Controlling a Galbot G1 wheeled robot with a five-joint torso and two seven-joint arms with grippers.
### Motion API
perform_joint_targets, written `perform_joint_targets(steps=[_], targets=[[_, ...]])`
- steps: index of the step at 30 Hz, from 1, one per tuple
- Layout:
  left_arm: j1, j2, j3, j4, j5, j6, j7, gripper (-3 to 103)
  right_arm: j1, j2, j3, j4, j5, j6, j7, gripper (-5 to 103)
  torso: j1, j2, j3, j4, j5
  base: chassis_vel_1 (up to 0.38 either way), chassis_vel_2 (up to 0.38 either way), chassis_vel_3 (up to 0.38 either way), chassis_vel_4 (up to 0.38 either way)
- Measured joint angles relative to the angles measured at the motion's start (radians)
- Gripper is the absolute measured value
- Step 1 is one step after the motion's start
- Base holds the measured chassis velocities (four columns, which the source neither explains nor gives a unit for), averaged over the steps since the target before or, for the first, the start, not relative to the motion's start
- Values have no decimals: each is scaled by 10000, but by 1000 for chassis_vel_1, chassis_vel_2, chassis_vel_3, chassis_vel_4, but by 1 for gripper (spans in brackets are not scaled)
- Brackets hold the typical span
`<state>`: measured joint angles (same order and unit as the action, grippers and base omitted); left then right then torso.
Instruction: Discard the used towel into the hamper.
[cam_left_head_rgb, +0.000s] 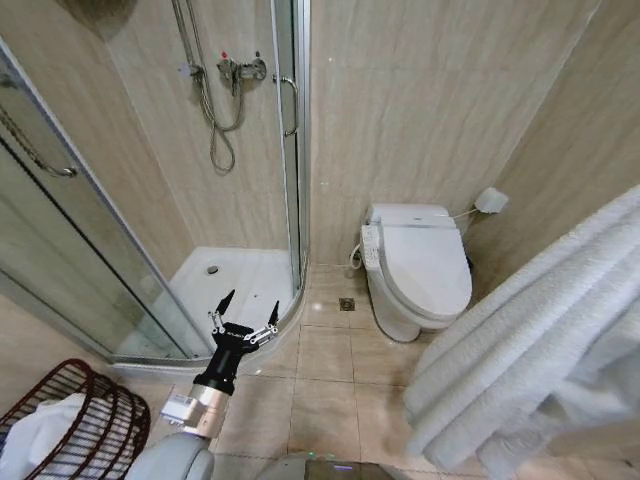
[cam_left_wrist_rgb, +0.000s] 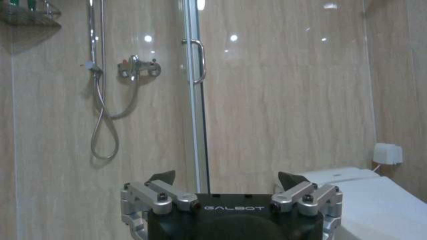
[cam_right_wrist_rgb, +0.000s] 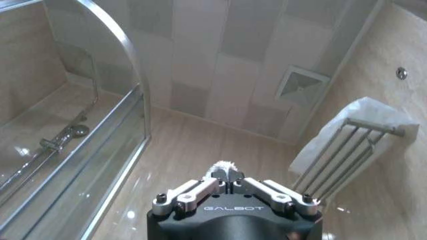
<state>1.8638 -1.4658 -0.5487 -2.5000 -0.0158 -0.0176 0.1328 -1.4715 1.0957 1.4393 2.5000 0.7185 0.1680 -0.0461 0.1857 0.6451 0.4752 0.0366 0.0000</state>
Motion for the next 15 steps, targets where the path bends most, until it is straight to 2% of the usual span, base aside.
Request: perform_joint_targets(steps=[15], targets=[[0,0,0,0,0,0,0,100,-205,-42,853,0,265,1,76,1,269,630,360,0,0,0,0,0,0]])
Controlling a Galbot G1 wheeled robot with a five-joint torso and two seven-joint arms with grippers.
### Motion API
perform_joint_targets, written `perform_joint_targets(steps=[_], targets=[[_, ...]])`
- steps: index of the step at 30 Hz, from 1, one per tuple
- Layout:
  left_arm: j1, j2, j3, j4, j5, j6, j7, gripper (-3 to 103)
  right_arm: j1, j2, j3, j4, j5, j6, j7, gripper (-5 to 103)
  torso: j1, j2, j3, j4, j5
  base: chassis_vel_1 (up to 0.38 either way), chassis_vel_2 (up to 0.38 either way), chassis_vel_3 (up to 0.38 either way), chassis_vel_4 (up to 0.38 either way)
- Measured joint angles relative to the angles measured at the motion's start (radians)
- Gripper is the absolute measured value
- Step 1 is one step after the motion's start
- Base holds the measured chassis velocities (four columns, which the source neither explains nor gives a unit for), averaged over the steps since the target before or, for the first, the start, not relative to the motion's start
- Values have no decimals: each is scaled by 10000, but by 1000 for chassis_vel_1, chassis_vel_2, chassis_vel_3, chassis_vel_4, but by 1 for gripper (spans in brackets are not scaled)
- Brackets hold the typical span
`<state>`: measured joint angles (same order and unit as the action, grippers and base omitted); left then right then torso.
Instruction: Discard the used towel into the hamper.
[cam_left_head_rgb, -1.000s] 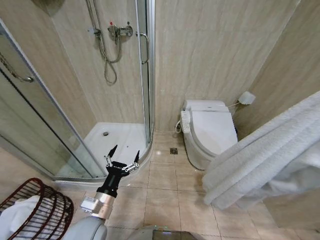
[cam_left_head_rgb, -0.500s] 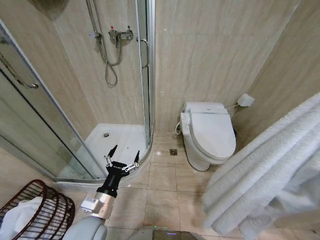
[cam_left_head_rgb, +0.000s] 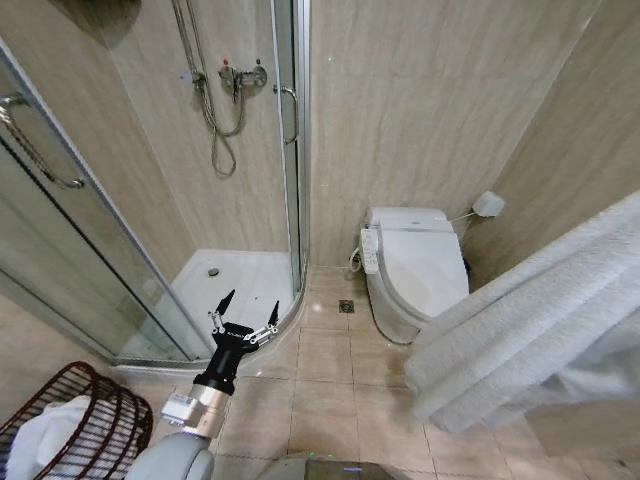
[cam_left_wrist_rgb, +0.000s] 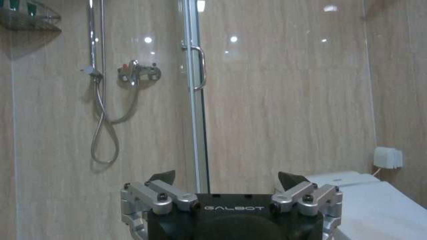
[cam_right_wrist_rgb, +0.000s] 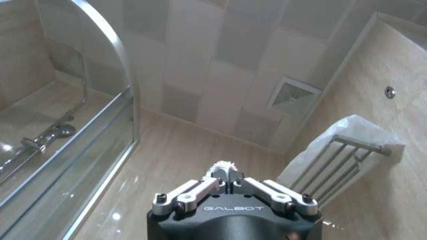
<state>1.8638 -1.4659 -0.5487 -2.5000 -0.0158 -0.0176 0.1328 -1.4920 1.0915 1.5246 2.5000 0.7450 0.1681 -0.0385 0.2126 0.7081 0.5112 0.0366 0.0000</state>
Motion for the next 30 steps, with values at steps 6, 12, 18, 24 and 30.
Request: perform_joint_targets(steps=[6,12,18,24,30], targets=[[-1,0,0,0,0,0,0,100,-30,16,114,0,76,6,-11,1,96,237,139,0,0,0,0,0,0],[0,0,0,0,0,0,0,100,4,-80,71,0,76,-51,132,1,212,506,296,0,0,0,0,0,0],[0,0,0,0,0,0,0,100,-111,-33,11,0,45,-50,130,1,338,796,457,-1,0,0,0,0,0],[0,1,0,0,0,0,0,100,28,-65,-242,0,-90,-42,141,1,433,1018,586,0,0,0,0,0,0],[0,0,0,0,0,0,0,100,140,19,-534,0,-226,9,141,1,570,1326,757,0,0,0,0,0,0]])
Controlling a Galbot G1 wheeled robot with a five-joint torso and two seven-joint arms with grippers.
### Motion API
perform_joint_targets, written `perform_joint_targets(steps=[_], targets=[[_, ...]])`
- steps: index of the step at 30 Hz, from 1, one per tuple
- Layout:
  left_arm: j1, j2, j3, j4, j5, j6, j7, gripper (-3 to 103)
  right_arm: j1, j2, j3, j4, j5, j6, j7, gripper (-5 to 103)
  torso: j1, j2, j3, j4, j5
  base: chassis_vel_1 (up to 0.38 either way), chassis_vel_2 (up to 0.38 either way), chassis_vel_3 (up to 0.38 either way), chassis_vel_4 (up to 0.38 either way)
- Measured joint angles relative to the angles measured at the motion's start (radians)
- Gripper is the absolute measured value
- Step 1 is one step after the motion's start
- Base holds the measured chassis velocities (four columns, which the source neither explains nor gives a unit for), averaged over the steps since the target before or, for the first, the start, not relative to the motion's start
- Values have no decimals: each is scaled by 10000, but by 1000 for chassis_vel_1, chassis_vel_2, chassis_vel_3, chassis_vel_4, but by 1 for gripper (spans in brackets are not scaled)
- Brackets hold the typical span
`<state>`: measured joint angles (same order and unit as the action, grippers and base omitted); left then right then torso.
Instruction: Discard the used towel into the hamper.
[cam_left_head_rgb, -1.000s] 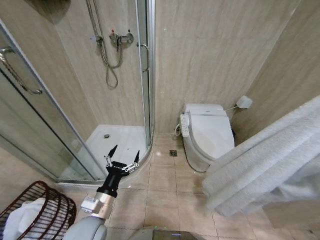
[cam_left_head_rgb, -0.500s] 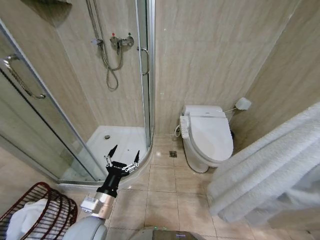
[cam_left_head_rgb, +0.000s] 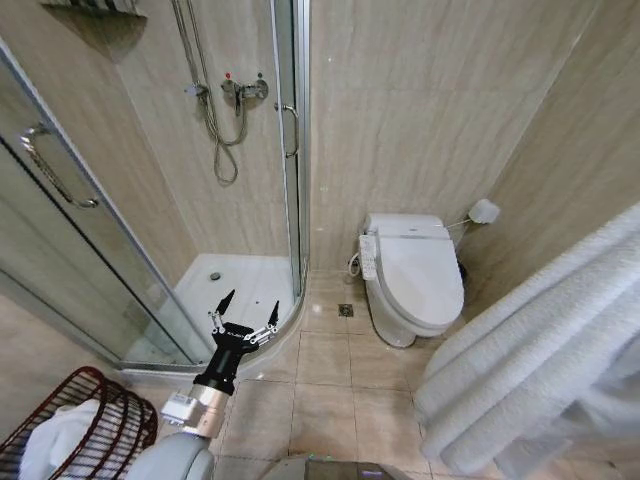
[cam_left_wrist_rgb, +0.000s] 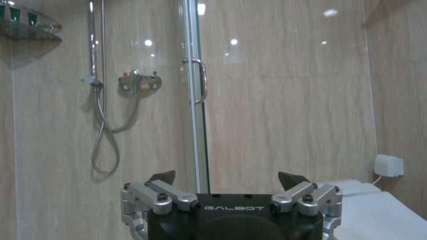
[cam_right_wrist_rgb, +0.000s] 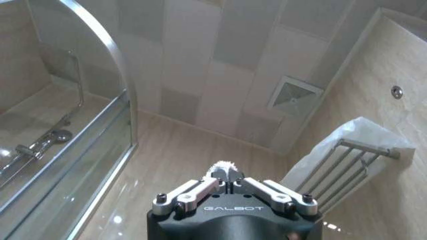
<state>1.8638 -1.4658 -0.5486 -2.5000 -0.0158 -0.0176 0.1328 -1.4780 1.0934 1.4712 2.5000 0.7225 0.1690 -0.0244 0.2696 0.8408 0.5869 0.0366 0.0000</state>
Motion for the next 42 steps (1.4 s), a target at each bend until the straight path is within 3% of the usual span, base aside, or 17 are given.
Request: perform_joint_targets(steps=[23,29,31,35,42], targets=[[0,0,0,0,0,0,0,100,46,239,-717,-1,116,74,99,1,455,1037,579,1,-1,0,0,0,0],[0,0,0,0,0,0,0,100,-36,404,-903,-2,1543,-825,827,1,569,1297,728,-1,0,0,0,0,0],[0,0,0,0,0,0,0,100,-14,469,-1154,-4,2246,-1524,1522,1,626,1432,804,-1,0,0,0,0,0],[0,0,0,0,0,0,0,100,75,496,-1362,-5,2585,-2108,2180,1,716,1632,919,0,1,0,0,0,0],[0,0,0,0,0,0,0,100,70,477,-1367,-3,2553,-2143,2157,1,855,1944,1089,0,0,0,0,0,0]])
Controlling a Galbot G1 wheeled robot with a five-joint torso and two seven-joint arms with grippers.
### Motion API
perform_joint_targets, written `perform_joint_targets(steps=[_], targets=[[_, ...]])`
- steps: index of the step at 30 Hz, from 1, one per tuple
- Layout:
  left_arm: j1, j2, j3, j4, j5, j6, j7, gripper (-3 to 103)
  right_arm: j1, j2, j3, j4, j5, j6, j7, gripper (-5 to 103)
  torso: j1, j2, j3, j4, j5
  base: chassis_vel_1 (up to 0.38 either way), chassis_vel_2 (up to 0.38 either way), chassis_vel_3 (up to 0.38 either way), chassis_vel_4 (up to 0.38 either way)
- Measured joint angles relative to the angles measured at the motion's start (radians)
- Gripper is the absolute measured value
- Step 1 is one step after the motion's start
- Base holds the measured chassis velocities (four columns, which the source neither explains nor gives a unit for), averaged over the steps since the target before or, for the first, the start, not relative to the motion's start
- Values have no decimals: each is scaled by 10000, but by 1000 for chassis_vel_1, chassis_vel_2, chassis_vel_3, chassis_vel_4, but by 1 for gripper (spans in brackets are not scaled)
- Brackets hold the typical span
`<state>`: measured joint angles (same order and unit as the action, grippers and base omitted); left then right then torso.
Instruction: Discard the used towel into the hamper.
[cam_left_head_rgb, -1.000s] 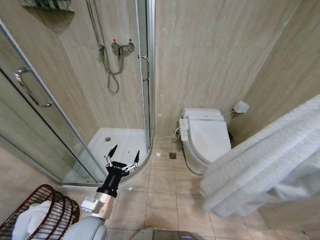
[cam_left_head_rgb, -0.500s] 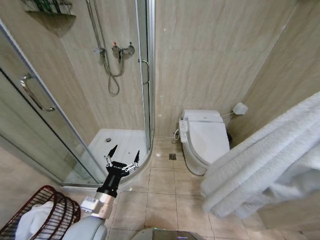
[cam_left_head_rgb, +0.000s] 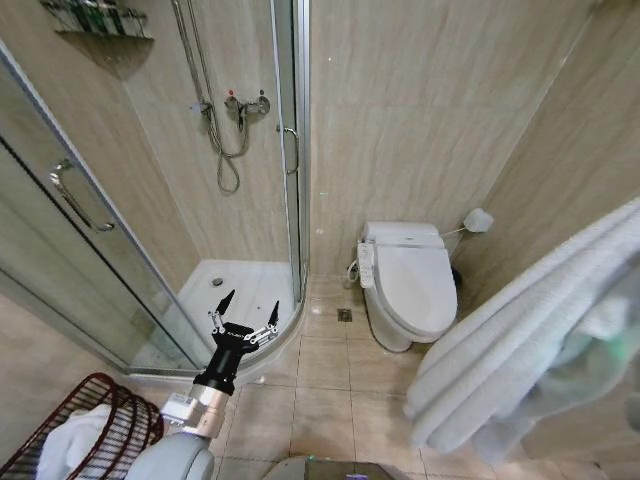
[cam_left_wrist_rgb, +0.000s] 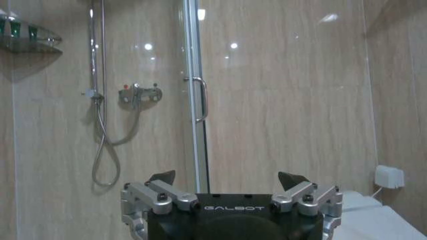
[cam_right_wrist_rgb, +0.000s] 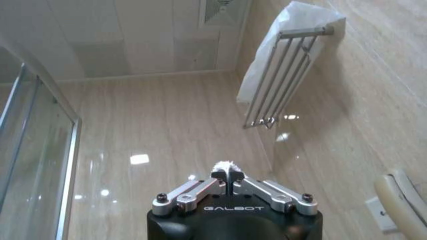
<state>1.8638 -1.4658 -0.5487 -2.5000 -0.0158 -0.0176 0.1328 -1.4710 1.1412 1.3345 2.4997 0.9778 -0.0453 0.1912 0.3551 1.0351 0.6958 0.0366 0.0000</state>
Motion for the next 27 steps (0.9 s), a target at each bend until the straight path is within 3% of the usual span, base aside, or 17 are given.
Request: perform_joint_targets(steps=[8,27], targets=[[0,0,0,0,0,0,0,100,-78,23,59,4,-314,549,-477,1,185,407,218,0,-1,0,0,0,0],[0,0,0,0,0,0,0,100,-163,-68,256,4,-707,776,-908,1,616,1372,755,0,0,0,0,0,0]])
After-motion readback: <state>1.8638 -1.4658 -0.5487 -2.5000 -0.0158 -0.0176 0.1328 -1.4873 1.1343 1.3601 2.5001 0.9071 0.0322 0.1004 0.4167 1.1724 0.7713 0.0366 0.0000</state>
